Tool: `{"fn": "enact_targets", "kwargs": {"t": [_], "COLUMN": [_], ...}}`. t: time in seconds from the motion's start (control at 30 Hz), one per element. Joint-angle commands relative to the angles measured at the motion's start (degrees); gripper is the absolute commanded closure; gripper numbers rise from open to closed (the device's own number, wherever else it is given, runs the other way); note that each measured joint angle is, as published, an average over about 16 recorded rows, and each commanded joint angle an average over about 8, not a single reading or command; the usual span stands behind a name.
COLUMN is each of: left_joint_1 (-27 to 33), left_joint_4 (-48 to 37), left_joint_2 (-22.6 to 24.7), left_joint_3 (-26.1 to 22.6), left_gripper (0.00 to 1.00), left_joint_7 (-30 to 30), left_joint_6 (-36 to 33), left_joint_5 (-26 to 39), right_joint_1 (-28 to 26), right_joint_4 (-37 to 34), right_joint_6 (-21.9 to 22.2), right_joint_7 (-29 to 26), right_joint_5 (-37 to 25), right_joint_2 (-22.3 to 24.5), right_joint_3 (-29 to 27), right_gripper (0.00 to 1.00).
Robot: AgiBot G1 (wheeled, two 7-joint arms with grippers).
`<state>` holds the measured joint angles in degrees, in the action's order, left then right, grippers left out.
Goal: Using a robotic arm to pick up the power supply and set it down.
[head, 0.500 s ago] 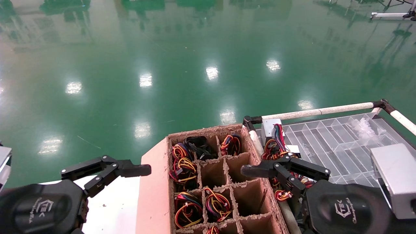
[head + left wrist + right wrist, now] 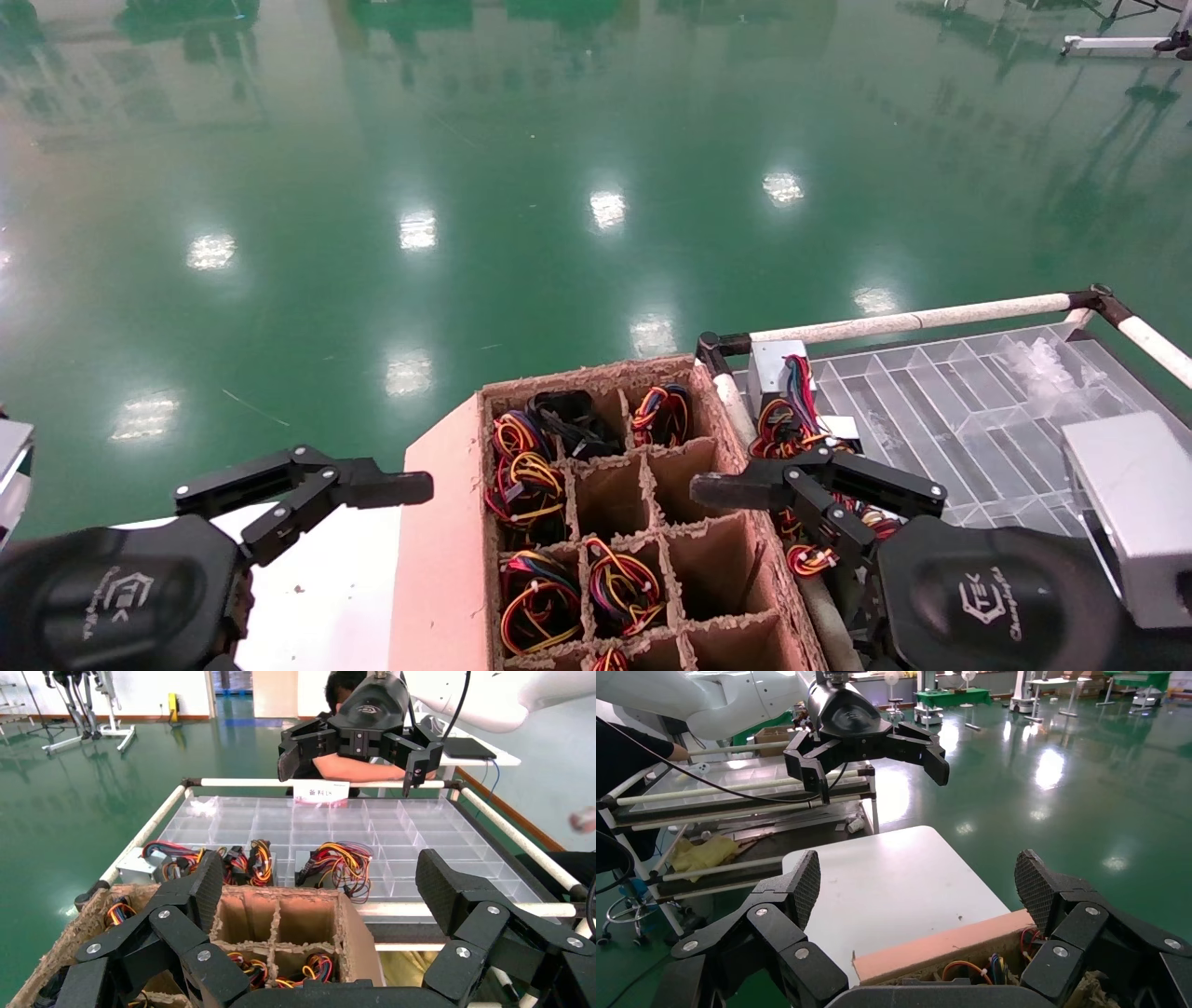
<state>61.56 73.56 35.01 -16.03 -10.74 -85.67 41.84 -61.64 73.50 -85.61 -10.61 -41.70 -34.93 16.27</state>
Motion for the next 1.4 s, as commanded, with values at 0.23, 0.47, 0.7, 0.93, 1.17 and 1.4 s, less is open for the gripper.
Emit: {"fn": "enact_targets", "kwargs": {"t": [0.23,0.47,0.7,0.93,1.17,1.4], "left_joint_1": [0.0,0.0,0.0,0.0,0.0,0.0], "left_joint_4": [0.0,0.0,0.0,0.0,0.0,0.0], "left_joint_2": [0.0,0.0,0.0,0.0,0.0,0.0], "left_joint_3": [0.0,0.0,0.0,0.0,0.0,0.0], "left_gripper": [0.0,0.0,0.0,0.0,0.0,0.0], "left_joint_7": [0.0,0.0,0.0,0.0,0.0,0.0], "left_joint_6": [0.0,0.0,0.0,0.0,0.0,0.0], "left_joint_5": [0.0,0.0,0.0,0.0,0.0,0.0], "right_joint_1": [0.0,0.0,0.0,0.0,0.0,0.0], "right_joint_4": [0.0,0.0,0.0,0.0,0.0,0.0], "right_joint_6": [0.0,0.0,0.0,0.0,0.0,0.0], "right_joint_7": [0.0,0.0,0.0,0.0,0.0,0.0], "right_joint_5": [0.0,0.0,0.0,0.0,0.0,0.0], "right_joint_2": [0.0,0.0,0.0,0.0,0.0,0.0], "right_joint_3": [0.0,0.0,0.0,0.0,0.0,0.0], "right_gripper": [0.0,0.0,0.0,0.0,0.0,0.0]}}
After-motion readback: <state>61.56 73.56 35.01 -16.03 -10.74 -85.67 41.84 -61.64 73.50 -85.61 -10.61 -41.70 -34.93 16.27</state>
